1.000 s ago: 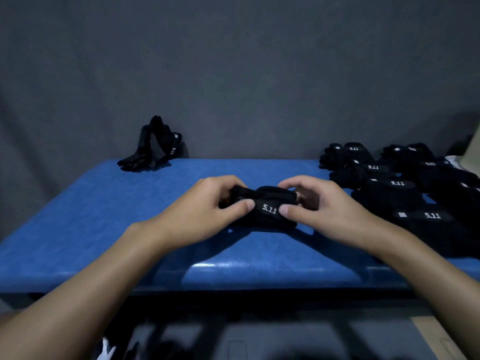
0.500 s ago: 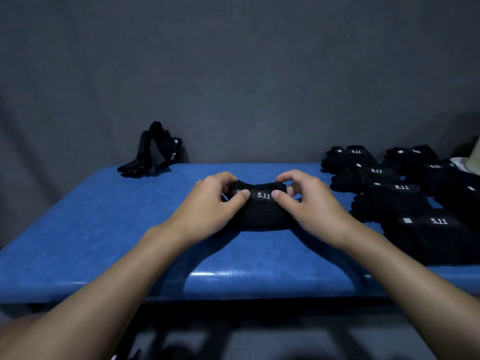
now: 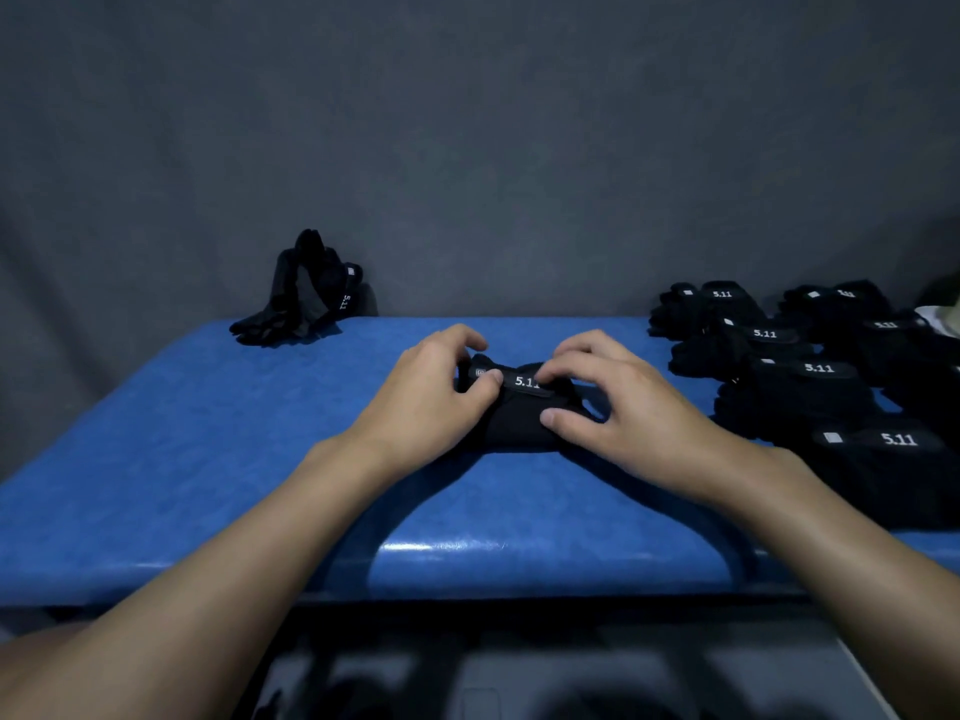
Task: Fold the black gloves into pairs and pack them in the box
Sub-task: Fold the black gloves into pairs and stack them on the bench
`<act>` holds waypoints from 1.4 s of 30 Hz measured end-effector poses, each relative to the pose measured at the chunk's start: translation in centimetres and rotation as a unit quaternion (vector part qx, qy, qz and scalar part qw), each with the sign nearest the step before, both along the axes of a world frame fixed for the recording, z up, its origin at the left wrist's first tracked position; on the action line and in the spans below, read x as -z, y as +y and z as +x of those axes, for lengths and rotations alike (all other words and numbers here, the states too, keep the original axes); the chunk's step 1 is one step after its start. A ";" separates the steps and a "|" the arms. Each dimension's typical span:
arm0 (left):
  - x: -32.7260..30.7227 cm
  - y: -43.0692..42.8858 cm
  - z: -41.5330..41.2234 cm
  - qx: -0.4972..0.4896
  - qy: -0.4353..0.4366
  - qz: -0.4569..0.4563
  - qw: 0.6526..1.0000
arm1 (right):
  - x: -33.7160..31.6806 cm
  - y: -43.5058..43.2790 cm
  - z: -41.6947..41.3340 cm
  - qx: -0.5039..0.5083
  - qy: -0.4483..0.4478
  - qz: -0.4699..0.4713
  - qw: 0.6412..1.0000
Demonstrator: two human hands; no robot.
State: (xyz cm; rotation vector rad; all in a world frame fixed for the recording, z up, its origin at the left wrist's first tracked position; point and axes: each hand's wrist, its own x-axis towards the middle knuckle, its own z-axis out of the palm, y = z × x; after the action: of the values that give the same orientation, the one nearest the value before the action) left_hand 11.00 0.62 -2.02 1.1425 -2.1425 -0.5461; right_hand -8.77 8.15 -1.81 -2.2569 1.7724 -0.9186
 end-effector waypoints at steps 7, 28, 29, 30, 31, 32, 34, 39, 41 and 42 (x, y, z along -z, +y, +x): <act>-1.0 0.7 1.4 0.096 -0.115 -0.067 0.986 | 0.2 0.0 -0.1 0.017 0.022 0.023 0.999; -1.1 -3.7 -1.5 0.109 -0.171 -0.060 0.977 | -1.5 -3.1 -3.4 0.092 0.180 0.073 0.977; -1.1 -4.1 -2.1 0.106 -0.171 -0.062 0.977 | -1.7 -3.5 -3.9 0.098 0.185 0.077 0.975; -1.1 -4.7 -2.8 0.103 -0.169 -0.061 0.978 | -2.0 -4.1 -4.5 0.105 0.196 0.078 0.972; -1.1 -5.2 -3.5 0.100 -0.165 -0.058 0.979 | -2.2 -4.5 -5.1 0.113 0.213 0.077 0.967; -1.1 -5.7 -4.2 0.098 -0.163 -0.053 0.980 | -2.4 -5.1 -5.7 0.122 0.227 0.076 0.963; -1.1 -6.7 -5.5 0.097 -0.170 -0.051 0.979 | -2.7 -6.1 -6.7 0.137 0.244 0.070 0.958; -0.9 -9.3 -8.1 0.102 -0.161 -0.064 0.980 | -2.9 -8.3 -8.5 0.162 0.292 0.040 0.942; -0.7 -10.1 -9.0 0.101 -0.146 -0.066 0.982 | -3.1 -8.9 -9.1 0.172 0.303 0.032 0.937; -0.6 -10.4 -9.4 0.103 -0.138 -0.065 0.983 | -3.1 -9.3 -9.3 0.176 0.306 0.032 0.935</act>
State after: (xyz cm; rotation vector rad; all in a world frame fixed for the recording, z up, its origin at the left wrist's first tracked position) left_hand 1.60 -9.81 -1.46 0.9767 -2.5152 -0.3447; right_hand -18.12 -1.11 1.32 -2.3881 2.4706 -0.1685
